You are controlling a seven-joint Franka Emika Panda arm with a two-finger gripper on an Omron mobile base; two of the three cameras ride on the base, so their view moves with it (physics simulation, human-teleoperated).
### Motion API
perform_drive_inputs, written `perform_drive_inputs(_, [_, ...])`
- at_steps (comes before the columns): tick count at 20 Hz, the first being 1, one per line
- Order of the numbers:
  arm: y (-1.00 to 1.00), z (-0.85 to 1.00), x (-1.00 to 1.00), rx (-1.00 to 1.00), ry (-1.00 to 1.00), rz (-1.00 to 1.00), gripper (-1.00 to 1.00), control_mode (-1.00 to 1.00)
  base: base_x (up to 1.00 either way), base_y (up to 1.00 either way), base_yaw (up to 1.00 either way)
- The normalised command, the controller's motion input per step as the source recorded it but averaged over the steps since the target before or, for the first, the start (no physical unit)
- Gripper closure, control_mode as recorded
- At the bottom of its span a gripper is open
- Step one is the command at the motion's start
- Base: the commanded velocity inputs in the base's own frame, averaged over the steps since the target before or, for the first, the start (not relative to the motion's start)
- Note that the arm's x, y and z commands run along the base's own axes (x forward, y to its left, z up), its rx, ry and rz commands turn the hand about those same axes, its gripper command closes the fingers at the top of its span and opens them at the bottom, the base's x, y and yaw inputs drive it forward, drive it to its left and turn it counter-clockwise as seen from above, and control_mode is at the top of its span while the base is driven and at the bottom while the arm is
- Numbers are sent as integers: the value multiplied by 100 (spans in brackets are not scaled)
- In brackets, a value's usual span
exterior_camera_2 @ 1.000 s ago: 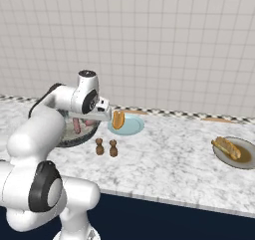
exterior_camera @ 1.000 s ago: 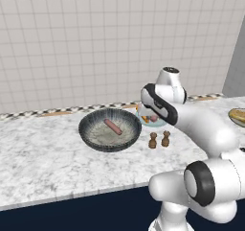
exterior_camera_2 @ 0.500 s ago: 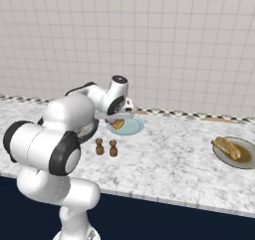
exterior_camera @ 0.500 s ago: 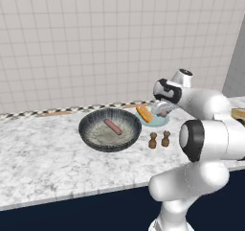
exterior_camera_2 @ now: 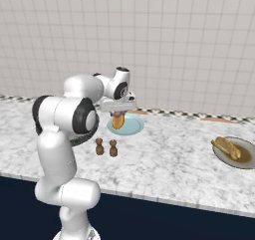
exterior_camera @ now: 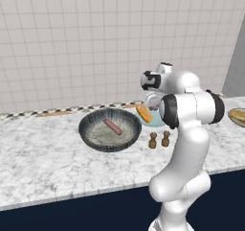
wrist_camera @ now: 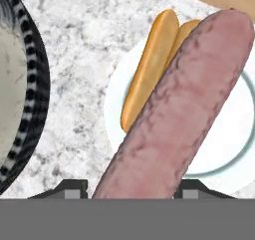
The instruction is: Place one bun and one sausage from the bowl on each plate.
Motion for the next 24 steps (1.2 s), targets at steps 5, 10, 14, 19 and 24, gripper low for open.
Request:
perform_drive_inputs(5, [-19, -56, 28, -10, 2, 25, 100, -100, 0, 0, 0])
perform_drive_inputs(10, [-63, -15, 14, 0, -1, 32, 100, -100, 0, 0, 0])
perform_drive_inputs(14, [-7, -28, 17, 0, -8, 26, 100, -100, 0, 0, 0])
perform_drive_inputs(19, [-5, -33, 14, 1, -11, 20, 100, -100, 0, 0, 0])
perform_drive_inputs(24, [0, -33, 0, 0, -9, 14, 100, -100, 0, 0, 0])
